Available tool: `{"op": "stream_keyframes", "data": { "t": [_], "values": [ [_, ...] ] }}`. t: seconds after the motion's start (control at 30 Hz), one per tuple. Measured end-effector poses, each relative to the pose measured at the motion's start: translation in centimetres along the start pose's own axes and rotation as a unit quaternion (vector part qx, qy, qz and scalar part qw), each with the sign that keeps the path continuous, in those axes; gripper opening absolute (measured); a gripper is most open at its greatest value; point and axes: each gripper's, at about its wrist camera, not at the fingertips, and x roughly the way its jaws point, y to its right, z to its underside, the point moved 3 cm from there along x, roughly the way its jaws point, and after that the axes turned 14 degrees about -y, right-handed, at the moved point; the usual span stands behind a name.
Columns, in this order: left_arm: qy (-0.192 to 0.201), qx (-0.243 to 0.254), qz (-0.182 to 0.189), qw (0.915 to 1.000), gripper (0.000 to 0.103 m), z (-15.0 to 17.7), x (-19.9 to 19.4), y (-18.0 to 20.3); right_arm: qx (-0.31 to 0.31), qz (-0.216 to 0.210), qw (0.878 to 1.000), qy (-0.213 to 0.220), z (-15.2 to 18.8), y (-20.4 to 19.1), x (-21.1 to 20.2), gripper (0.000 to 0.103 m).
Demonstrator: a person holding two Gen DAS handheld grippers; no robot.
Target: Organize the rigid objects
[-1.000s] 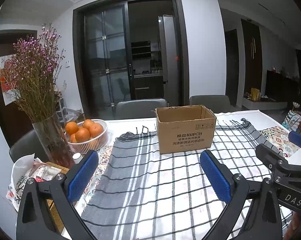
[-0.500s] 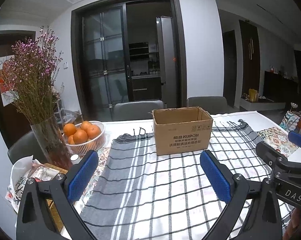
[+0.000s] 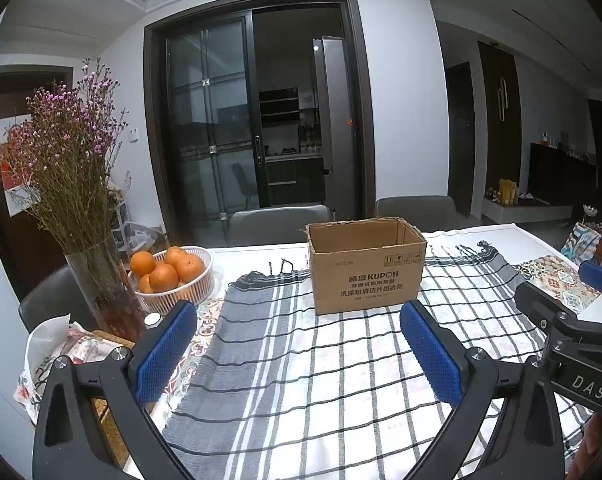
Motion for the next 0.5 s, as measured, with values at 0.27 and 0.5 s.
{"op": "stream_keyframes", "data": {
  "t": [0.27,0.5],
  "values": [
    [0.004,0.001,0.001,1.0,0.103,0.06,-0.26,0.17,0.0,0.001,1.0,0.003,-0.02,0.17,-0.12,0.097],
    [0.01,-0.001,0.001,0.9999,0.103,0.0,-0.66,0.23,0.001,0.002,1.0,0.004,-0.05,0.31,-0.2,0.097]
  ]
}}
